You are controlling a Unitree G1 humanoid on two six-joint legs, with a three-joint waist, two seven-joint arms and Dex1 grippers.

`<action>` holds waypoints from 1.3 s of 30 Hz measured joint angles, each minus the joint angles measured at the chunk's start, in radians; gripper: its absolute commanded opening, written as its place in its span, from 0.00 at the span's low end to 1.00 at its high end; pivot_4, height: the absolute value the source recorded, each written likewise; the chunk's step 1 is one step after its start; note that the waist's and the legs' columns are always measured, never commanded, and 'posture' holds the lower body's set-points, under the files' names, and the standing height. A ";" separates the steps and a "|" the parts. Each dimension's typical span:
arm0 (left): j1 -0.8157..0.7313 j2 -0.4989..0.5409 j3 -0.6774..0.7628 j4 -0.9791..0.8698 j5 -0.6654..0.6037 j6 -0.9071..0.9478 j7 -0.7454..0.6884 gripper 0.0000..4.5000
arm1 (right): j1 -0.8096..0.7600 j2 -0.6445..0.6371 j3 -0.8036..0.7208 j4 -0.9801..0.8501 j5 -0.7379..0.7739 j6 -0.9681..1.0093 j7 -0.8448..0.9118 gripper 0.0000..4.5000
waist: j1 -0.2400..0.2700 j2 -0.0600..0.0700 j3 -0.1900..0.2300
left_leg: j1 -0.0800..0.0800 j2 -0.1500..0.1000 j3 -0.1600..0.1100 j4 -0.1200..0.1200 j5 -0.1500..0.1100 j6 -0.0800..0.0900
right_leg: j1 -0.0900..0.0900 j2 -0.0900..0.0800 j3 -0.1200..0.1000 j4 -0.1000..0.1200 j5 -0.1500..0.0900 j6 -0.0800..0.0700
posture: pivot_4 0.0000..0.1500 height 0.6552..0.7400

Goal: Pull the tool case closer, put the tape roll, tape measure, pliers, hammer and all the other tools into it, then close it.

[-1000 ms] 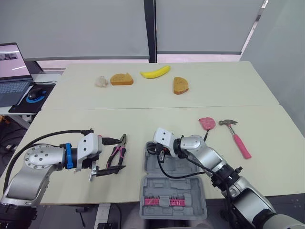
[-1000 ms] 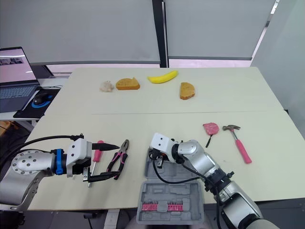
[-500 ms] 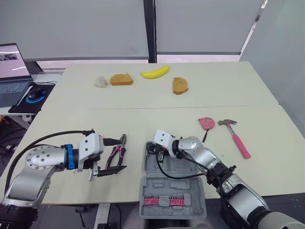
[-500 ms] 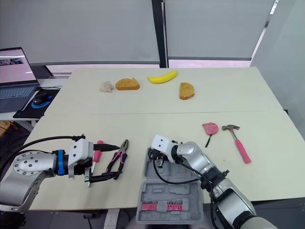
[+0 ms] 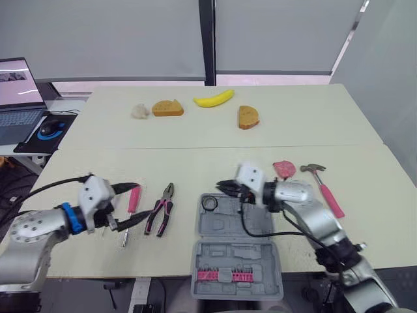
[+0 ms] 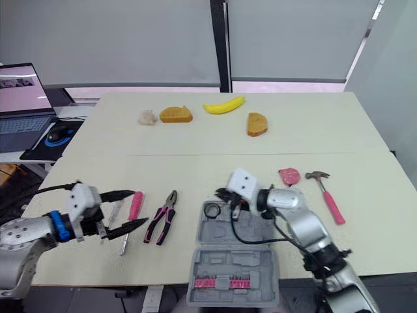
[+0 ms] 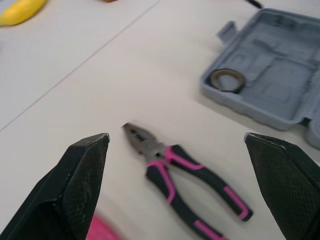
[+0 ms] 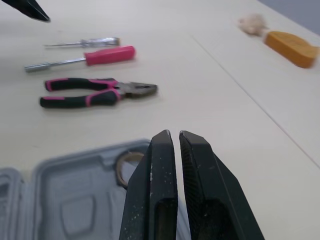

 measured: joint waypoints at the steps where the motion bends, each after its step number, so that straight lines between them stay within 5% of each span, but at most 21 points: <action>1: 0.027 -0.021 0.032 0.018 -0.003 -0.001 0.025 1.00 | 0.074 -0.046 -0.057 -0.042 0.000 -0.020 -0.011 0.07 | 0.002 0.000 0.000 | 0.000 0.000 0.000 0.000 0.000 0.000 | 0.000 0.000 0.000 -0.001 0.000 0.000 | 1.00 1.00; 4: 0.141 -0.054 0.138 0.097 -0.010 0.003 0.079 1.00 | 0.288 -0.168 -0.260 -0.090 0.011 -0.028 -0.030 0.07 | 0.008 -0.001 0.000 | 0.000 0.000 0.001 -0.001 -0.002 0.001 | 0.001 -0.001 0.000 -0.005 0.000 0.000 | 1.00 1.00; 9: 0.244 -0.078 0.209 0.107 -0.031 0.019 0.101 1.00 | 0.507 -0.188 -0.493 -0.164 0.086 -0.039 -0.047 0.11 | 0.012 -0.001 -0.001 | 0.002 0.006 0.003 0.000 -0.002 0.001 | 0.004 0.002 -0.002 -0.004 0.000 0.000 | 1.00 1.00; 15: 0.357 -0.136 0.256 0.077 -0.065 0.090 0.137 1.00 | 0.753 -0.134 -0.682 -0.170 0.163 -0.074 -0.050 0.40 | 0.025 -0.001 -0.001 | 0.001 0.010 0.007 0.000 -0.002 0.001 | 0.004 0.003 -0.001 -0.005 -0.001 -0.001 | 1.00 1.00; 25: 0.469 -0.194 0.283 -0.144 -0.100 0.231 0.232 1.00 | 0.872 -0.120 -0.775 -0.160 0.213 -0.100 -0.046 0.99 | 0.026 -0.002 -0.003 | 0.001 0.011 0.010 0.000 -0.002 0.001 | 0.004 0.003 0.001 -0.006 -0.002 -0.003 | 1.00 1.00; 39: 0.422 -0.159 0.243 -0.217 -0.087 0.249 0.205 1.00 | 0.784 -0.180 -0.701 -0.107 0.203 -0.117 -0.048 0.99 | 0.027 -0.002 -0.003 | 0.002 0.012 0.011 0.000 -0.003 0.000 | 0.004 0.003 0.001 -0.006 -0.003 -0.005 | 1.00 1.00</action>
